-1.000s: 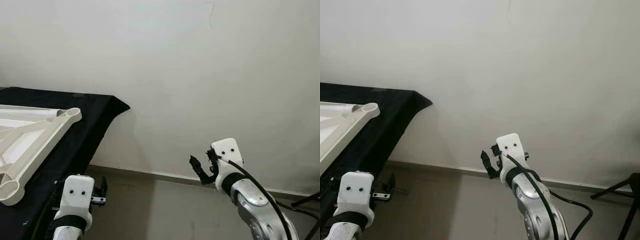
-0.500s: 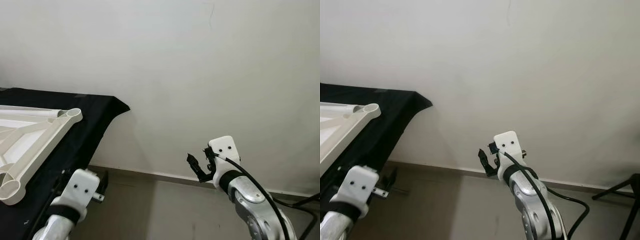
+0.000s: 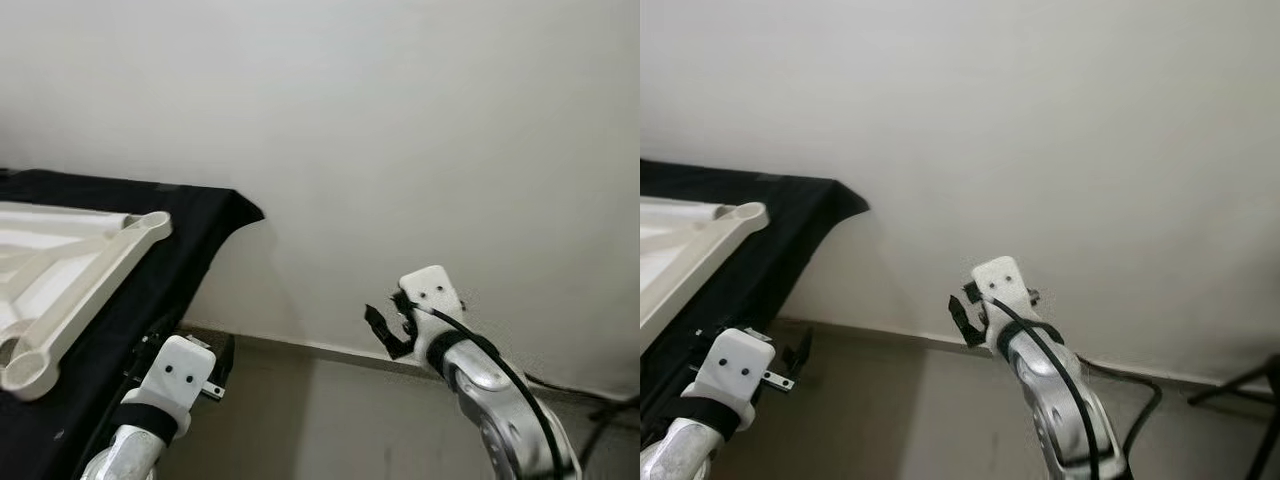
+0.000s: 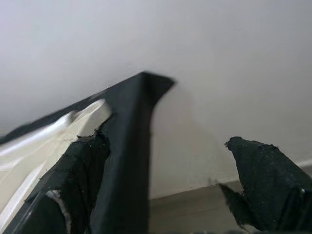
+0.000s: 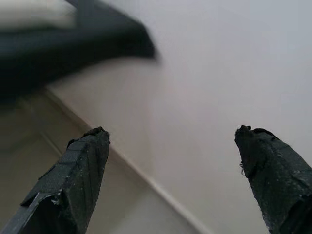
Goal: Building children table
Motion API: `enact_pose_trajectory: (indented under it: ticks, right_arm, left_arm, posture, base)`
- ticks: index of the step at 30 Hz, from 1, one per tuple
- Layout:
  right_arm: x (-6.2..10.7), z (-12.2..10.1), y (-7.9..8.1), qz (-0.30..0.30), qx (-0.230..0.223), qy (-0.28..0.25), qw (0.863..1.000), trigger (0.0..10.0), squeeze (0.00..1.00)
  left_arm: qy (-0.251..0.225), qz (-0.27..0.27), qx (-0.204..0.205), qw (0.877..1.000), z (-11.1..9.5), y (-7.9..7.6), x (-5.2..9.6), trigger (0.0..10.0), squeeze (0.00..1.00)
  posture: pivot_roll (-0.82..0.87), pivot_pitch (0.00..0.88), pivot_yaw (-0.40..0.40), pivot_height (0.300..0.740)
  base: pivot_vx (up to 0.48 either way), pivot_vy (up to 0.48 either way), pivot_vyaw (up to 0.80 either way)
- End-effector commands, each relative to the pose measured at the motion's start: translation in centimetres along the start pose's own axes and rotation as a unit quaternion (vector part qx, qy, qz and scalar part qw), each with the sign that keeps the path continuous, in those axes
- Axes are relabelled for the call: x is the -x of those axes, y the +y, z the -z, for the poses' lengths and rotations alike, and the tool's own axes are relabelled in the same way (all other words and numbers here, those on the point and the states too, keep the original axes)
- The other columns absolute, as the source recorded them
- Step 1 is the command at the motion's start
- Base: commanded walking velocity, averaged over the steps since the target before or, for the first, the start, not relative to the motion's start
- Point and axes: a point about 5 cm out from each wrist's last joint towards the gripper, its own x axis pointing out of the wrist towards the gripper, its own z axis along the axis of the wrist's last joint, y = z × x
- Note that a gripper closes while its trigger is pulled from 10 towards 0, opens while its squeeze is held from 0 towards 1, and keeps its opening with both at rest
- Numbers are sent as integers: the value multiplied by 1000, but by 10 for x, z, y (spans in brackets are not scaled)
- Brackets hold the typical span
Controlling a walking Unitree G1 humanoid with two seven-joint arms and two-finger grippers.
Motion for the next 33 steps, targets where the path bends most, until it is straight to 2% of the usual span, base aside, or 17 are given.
enact_pose_trajectory:
  ticks: [1,5,10,15,21,23,25,32,33]
  right_arm:
    - [-5,4,10,-25,-1,4,1000,10000,0]
    - [-13,0,20,-44,-4,-4,999,10000,0]
    - [-18,2,21,-44,-20,1,999,10000,0]
    - [-27,1,31,-72,9,-10,997,10000,0]
    - [-37,-6,43,-107,36,-31,993,10000,0]
    - [-39,-7,44,-111,39,-33,993,10000,0]
    - [-44,-9,49,-123,40,-37,991,10000,0]
    - [-48,-10,53,-136,42,-41,989,10000,0]
    - [-52,-12,59,-151,49,-47,986,10000,0]
  left_arm:
    - [8,-10,-3,1000,1,-1,0,10000,0]
    - [7,-24,1,1000,1,-3,-2,10000,0]
    - [10,-30,5,999,3,-4,-1,10000,0]
    - [8,-21,-6,1000,5,-7,-2,10000,0]
    - [2,-34,-17,999,5,-6,-7,10000,0]
    - [1,-39,-17,999,5,-6,-8,10000,0]
    - [1,-52,-20,998,4,-5,-6,10000,0]
    - [4,-62,-22,998,5,-5,-3,10000,0]
    - [6,-73,-23,997,5,-5,-2,10000,0]
  posture:
    - [17,0,-56,740]
    - [24,0,-69,740]
    - [30,0,-73,740]
    - [29,0,-67,740]
    - [75,0,-109,740]
    - [80,0,-114,740]
    - [122,0,-154,740]
    - [133,0,-164,740]
    - [157,0,-189,740]
  base:
    - [0,0,800]
    - [0,0,800]
    - [0,0,0]
    - [0,0,0]
    - [0,0,0]
    - [0,0,0]
    - [0,0,0]
    - [0,0,0]
    - [0,0,0]
